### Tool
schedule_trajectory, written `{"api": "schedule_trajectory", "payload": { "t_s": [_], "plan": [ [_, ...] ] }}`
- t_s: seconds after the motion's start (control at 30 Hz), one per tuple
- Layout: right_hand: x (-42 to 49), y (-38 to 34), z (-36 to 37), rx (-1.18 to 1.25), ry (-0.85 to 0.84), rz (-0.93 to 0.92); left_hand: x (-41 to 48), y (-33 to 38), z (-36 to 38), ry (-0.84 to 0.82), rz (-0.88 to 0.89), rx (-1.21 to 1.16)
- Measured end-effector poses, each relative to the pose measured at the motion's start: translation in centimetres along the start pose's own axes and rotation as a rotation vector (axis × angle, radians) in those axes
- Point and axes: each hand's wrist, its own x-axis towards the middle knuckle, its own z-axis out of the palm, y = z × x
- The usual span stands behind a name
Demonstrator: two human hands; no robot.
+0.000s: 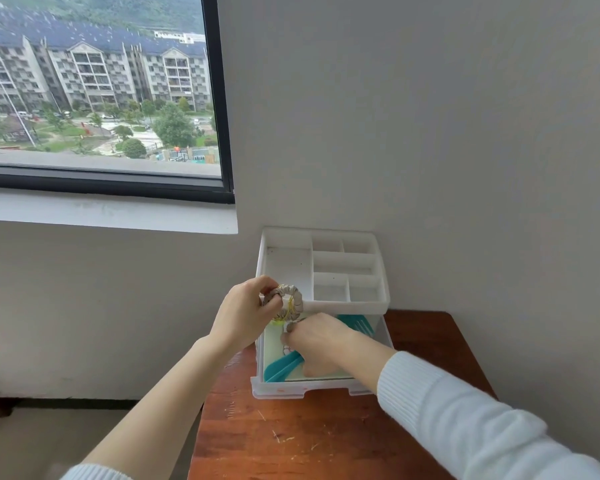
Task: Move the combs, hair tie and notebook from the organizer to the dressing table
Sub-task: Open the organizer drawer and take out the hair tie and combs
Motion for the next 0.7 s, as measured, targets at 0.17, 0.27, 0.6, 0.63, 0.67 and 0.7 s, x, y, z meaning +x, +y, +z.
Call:
{"api": "schedule_trajectory", "payload": {
  "t_s": [0.17, 0.27, 0.6, 0.63, 0.67, 0.7],
  "plan": [
    [-0.6, -0.1, -0.2, 0.069, 0.003, 0.02, -0.2, 0.3, -0.3, -0.021, -0.019, -0.003],
    [-0.8, 0.2, -0.6, 0.103, 0.024, 0.041, -0.7, 0.5, -0.6, -0.032, -0.028, -0.014],
    [-1.9, 1.9, -2.5, 0.245, 0.126, 0.078, -3.1, 2.3, -2.6, 0.168, -0.174, -0.169],
    [-2.1, 2.1, -2.8, 0.262, 0.132, 0.076, -3.6, 2.4, -2.9, 0.206, -0.195, -0.177],
    [-2.4, 2.3, -3.1, 0.28, 0.143, 0.071, -4.1, 2.6, -3.2, 0.244, -0.214, -0.177],
    [-2.6, 2.3, -3.5, 0.302, 0.157, 0.06, -4.6, 2.8, -3.5, 0.279, -0.231, -0.18]
  ]
}}
